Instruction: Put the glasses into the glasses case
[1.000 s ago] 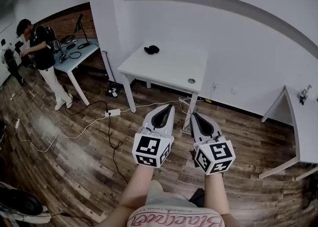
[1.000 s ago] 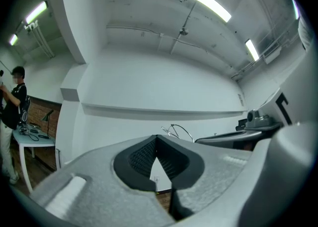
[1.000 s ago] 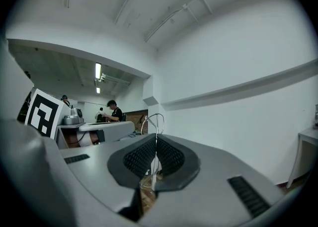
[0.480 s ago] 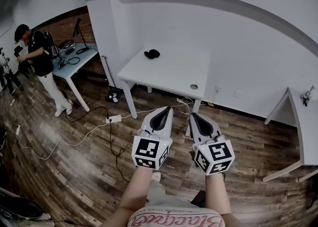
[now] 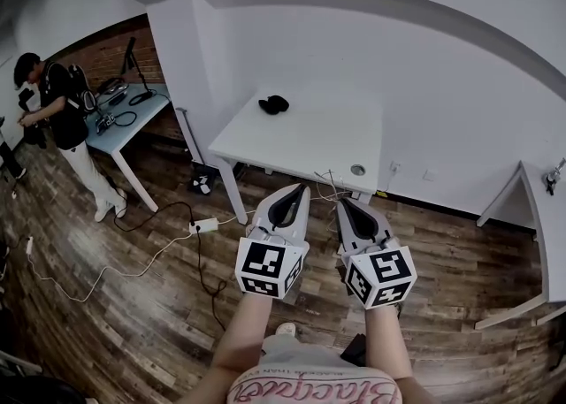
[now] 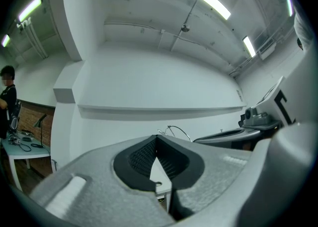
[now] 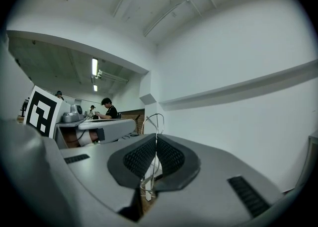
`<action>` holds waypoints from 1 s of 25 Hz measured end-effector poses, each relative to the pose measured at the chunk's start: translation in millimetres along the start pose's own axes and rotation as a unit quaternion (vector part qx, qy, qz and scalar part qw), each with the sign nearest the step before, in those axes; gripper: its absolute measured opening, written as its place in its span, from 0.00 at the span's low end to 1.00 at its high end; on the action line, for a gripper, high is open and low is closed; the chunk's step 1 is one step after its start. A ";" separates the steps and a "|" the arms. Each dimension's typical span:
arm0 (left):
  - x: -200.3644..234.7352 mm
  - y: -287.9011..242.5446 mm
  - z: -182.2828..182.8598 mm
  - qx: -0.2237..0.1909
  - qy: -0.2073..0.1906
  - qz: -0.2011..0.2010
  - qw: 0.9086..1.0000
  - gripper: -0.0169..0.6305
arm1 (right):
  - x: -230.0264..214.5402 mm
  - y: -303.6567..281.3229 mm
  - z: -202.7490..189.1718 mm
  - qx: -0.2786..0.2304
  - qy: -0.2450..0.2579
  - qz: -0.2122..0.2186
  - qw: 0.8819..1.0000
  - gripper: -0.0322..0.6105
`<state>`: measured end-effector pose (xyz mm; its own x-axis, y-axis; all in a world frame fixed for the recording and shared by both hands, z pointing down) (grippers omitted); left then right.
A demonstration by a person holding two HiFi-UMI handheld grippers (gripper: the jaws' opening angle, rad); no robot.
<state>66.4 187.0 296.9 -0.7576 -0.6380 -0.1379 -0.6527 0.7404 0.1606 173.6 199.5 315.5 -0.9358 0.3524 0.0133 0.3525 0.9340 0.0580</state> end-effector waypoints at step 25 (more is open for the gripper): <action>175.1 -63.1 -47.6 -0.002 0.026 0.000 1.000 0.03 | 25.8 -191.6 -18.9 0.025 0.013 0.002 1.000 0.07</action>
<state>-25.1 18.5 309.1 -0.7564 -0.6483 -0.0867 -0.6527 0.7395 0.1645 81.8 28.6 323.6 -0.9340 0.3552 0.0394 0.3558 0.9345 0.0089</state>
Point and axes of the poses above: the fingertips, and each gripper's own axes: y backward along the fingers, x to its left, z out of its top, the point moved 4 cm from there along y, backward along the fingers, and after that the axes turned 10 degrees about -z, right-handed, at the moved point
